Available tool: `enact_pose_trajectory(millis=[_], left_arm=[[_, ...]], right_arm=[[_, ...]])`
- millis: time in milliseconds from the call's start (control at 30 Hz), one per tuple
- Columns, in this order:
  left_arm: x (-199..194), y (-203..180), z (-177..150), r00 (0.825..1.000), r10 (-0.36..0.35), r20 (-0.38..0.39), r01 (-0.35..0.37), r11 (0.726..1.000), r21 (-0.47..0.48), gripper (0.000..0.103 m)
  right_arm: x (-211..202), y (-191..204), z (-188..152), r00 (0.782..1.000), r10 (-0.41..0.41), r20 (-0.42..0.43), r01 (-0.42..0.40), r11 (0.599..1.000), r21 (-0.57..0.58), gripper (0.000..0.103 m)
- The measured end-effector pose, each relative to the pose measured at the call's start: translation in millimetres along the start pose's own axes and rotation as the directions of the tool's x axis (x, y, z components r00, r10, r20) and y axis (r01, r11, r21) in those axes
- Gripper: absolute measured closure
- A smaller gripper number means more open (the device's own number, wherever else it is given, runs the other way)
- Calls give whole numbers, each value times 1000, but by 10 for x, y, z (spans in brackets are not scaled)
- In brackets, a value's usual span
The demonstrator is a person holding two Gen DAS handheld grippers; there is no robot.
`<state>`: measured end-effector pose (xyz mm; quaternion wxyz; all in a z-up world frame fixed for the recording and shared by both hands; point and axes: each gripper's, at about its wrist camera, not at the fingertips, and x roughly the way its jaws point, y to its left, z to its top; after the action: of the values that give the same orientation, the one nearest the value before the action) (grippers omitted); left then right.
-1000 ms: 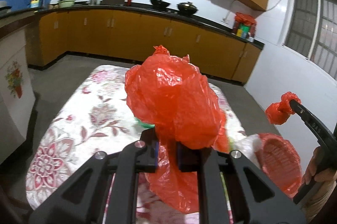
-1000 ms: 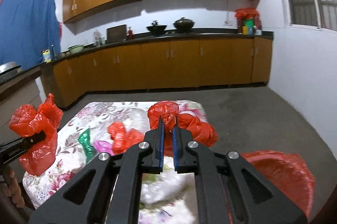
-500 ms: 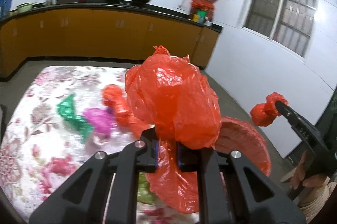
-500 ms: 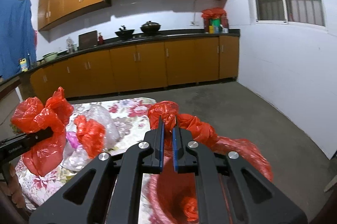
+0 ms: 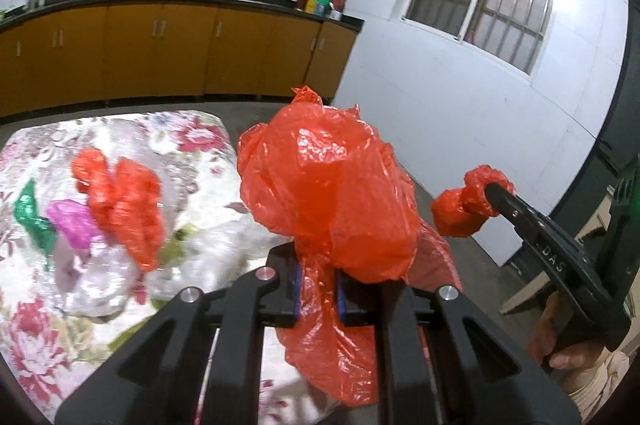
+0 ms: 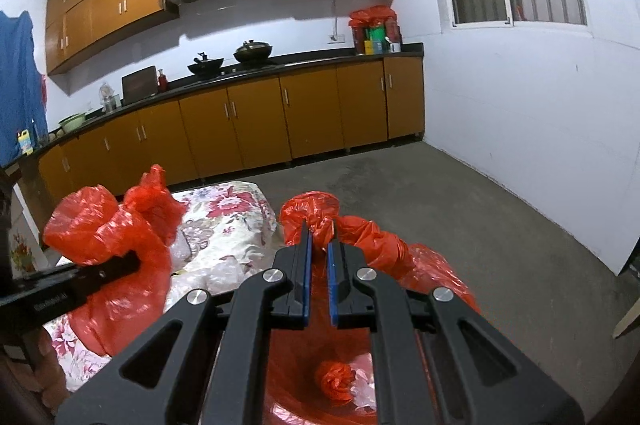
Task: Collect trash
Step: 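Move both red bags over the basket and release them inside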
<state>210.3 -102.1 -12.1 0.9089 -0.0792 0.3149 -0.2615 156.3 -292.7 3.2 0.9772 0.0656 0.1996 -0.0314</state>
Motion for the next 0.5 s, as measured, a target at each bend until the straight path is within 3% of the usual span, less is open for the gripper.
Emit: enact_pose_trajectory(millis=[500], left_arm=[[471,-262,-57,995,-60,-82,63,997,36,90]], right_arm=[[61,-246,-20,1000,1,-3,-1,996,90,96]])
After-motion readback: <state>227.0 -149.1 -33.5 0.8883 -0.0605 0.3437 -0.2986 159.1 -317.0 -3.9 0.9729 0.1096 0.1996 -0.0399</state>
